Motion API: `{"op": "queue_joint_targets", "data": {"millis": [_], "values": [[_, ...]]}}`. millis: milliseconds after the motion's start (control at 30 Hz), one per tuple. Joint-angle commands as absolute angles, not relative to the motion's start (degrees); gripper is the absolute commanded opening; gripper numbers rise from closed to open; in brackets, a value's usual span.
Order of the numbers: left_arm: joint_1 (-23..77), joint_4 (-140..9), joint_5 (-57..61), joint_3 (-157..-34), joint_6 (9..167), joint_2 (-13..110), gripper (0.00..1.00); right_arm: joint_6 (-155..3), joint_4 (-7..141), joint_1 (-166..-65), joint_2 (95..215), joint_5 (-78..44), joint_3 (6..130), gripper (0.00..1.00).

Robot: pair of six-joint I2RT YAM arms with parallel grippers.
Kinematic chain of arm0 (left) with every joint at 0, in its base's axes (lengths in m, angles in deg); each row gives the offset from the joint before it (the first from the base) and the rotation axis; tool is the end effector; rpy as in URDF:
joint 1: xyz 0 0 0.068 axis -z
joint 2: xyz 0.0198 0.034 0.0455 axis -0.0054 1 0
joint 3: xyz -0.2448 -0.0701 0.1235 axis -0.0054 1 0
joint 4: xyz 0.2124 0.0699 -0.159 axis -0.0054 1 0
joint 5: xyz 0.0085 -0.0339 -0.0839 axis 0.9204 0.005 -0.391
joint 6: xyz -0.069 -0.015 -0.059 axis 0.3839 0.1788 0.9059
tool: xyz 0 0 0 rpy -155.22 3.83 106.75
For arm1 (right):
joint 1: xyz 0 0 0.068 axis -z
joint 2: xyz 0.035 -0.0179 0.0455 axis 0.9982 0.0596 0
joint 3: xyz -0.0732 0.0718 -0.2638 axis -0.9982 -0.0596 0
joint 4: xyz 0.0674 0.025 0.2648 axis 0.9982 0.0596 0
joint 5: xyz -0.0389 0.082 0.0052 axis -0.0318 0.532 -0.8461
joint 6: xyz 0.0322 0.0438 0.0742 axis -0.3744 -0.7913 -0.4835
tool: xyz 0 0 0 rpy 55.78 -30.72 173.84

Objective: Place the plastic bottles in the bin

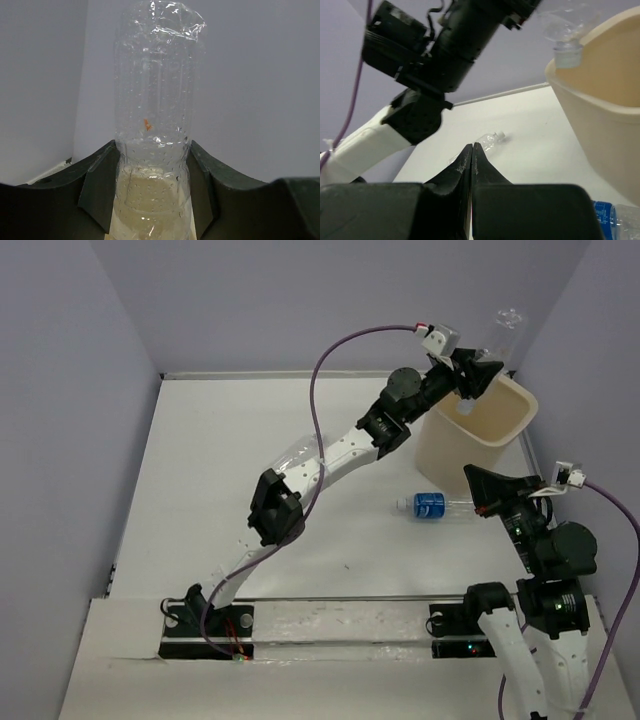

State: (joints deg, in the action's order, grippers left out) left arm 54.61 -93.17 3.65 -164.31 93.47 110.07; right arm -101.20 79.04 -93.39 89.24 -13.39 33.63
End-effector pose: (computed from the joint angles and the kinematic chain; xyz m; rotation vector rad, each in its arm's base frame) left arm 0.3437 -0.4947 0.4693 0.4377 0.9461 -1.1935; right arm 0.1100 0.0296 0.3881 0.1298 1.3749 0.7045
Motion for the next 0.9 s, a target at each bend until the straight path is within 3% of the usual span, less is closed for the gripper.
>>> {"op": "queue_joint_targets", "data": {"millis": [0, 33, 133, 167, 233, 367, 500, 667, 700, 867], "values": [[55.24, -104.31, 6.75, -167.67, 91.6, 113.43, 0.43, -101.75, 79.07, -93.35, 88.87, -7.06, 33.95, 0.0], [55.33, -105.11, 6.75, -168.71, 91.86, 114.57, 0.55, -101.66, 79.07, -93.35, 89.04, -6.88, 33.69, 0.0], [55.59, -104.94, 5.79, -170.65, 92.65, 117.4, 0.76, -101.4, 78.99, -93.35, 89.4, -5.56, 33.51, 0.0], [55.5, -104.68, 5.44, -170.48, 92.48, 117.14, 0.89, -101.49, 78.64, -93.35, 89.4, -5.3, 33.42, 0.0], [55.5, -104.15, 4.29, -168.73, 91.34, 115.82, 0.99, -101.58, 77.94, -93.35, 90.01, -3.89, 32.9, 0.0], [55.42, -100.65, 2.89, -165.12, 86.61, 109.41, 0.99, -101.84, 76.97, -93.35, 91.06, -2.57, 32.46, 0.0], [54.89, -96.25, 1.91, -155.48, 81.33, 95.45, 0.99, -101.66, 76.61, -93.35, 92.12, -1.17, 32.63, 0.0], [53.84, -90.9, 10.07, -124.12, 77.36, 72.98, 0.99, -100.52, 76.88, -93.35, 94.31, 2.43, 32.9, 0.0], [53.66, -89.22, 16.36, -115.55, 77.88, 70.23, 0.99, -100.52, 76.79, -93.35, 94.84, 3.14, 32.72, 0.01], [48.15, -70.72, 30.2, -94.76, 87.26, 55.56, 0.99, -101.4, 73.81, -93.35, 97.91, 8.4, 30.96, 0.04]]}}
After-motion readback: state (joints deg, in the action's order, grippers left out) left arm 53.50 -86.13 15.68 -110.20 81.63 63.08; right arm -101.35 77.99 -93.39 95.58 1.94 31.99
